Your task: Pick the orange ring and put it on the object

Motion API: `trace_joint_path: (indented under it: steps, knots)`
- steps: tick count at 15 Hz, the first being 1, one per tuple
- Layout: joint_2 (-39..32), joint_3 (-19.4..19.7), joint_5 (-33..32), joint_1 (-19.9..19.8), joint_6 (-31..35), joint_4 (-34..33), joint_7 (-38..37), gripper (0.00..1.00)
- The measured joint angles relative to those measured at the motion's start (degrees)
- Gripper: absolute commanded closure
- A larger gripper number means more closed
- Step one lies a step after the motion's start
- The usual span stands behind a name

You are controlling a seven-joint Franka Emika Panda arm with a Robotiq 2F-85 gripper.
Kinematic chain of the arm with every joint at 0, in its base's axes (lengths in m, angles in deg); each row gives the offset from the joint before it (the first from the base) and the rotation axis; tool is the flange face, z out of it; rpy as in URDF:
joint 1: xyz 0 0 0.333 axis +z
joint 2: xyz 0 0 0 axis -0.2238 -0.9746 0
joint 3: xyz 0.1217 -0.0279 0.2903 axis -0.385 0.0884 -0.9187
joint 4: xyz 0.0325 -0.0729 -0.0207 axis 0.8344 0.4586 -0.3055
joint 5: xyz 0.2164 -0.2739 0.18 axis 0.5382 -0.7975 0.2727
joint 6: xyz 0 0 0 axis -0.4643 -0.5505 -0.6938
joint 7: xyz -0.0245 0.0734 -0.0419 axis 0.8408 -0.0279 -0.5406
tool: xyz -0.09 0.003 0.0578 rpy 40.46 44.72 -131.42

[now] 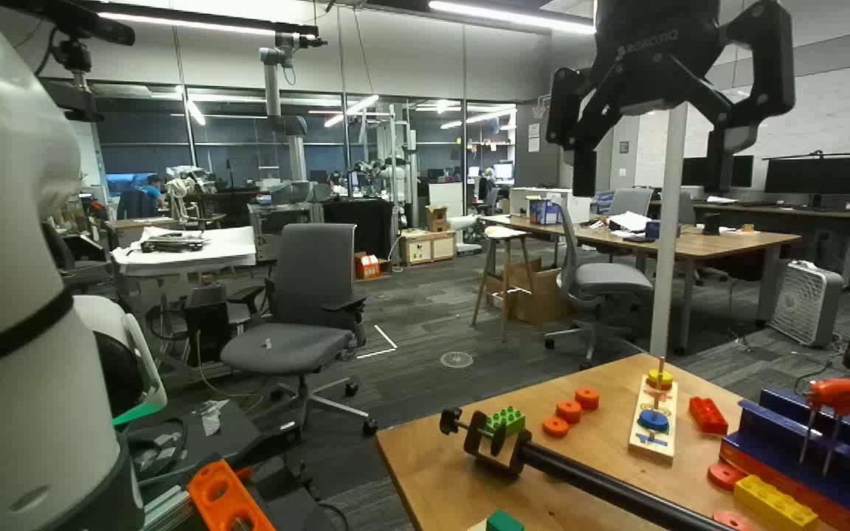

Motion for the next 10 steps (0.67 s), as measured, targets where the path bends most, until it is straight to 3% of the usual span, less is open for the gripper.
trace_joint_path:
  steps: [10]
  knots:
    - [-0.84, -0.06, 0.0, 0.01, 0.53, 0.16, 0.0, 0.0]
